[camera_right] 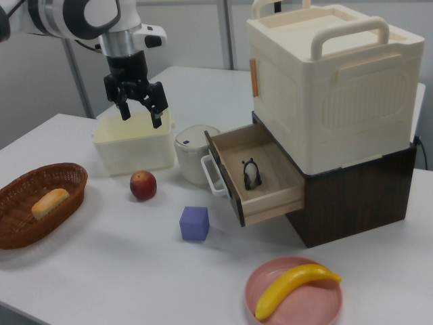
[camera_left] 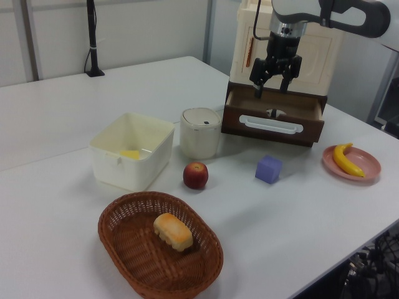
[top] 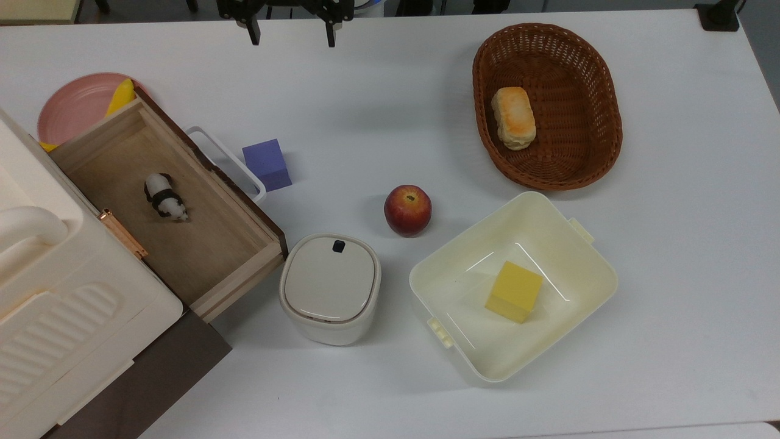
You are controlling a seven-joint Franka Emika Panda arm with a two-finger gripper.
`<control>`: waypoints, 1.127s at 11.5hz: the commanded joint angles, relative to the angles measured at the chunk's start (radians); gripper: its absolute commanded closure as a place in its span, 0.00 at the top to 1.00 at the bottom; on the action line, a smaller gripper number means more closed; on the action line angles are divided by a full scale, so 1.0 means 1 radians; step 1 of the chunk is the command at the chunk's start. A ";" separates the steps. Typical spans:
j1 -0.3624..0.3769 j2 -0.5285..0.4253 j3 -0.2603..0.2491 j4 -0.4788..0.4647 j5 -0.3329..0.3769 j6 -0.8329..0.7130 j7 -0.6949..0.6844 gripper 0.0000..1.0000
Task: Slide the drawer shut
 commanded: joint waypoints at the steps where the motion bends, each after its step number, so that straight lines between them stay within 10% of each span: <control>1: 0.020 -0.005 -0.009 0.004 -0.015 -0.028 -0.018 1.00; 13: -0.009 -0.028 -0.008 -0.020 -0.006 -0.042 -0.015 1.00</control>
